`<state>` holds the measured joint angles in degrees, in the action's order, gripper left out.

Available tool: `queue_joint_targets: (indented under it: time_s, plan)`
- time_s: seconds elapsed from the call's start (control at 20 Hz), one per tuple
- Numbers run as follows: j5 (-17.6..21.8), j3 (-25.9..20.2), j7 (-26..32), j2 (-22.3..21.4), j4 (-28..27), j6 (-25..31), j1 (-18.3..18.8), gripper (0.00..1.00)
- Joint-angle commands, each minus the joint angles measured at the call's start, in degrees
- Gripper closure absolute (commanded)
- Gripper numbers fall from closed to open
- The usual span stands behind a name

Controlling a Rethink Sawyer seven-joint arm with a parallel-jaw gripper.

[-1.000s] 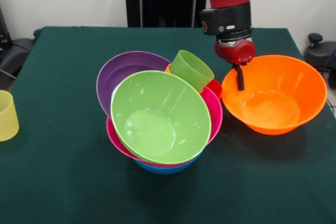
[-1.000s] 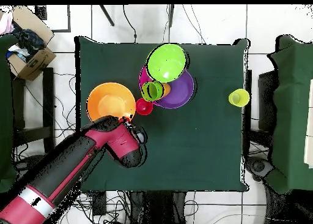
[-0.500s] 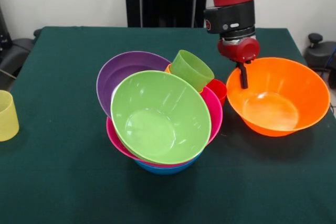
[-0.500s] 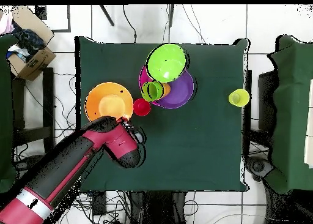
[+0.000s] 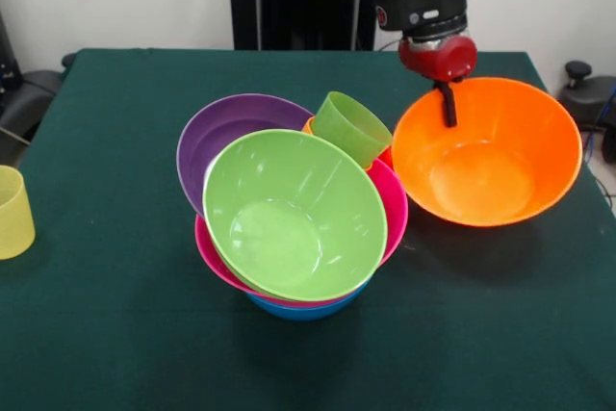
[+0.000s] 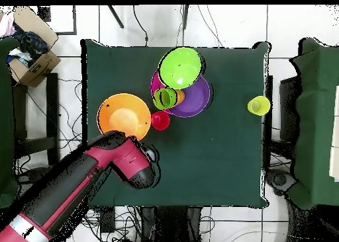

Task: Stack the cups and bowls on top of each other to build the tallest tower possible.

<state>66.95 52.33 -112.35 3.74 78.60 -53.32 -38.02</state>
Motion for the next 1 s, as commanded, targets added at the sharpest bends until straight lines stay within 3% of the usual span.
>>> queue_joint_targets:
  time_s: [0.05, 0.25, 0.7, 1.0]
  plan:
    - [5.00, -6.50, 8.00, -6.07, 4.32, -5.07, -1.45, 1.00]
    - [8.76, -5.80, 5.76, -9.39, 5.14, -7.69, -1.88, 1.00]
    - [12.31, -6.82, 3.95, -13.98, 6.25, -8.63, -2.98, 1.00]
    - [15.72, -4.28, 0.06, -18.94, 5.06, -10.01, -1.16, 1.00]
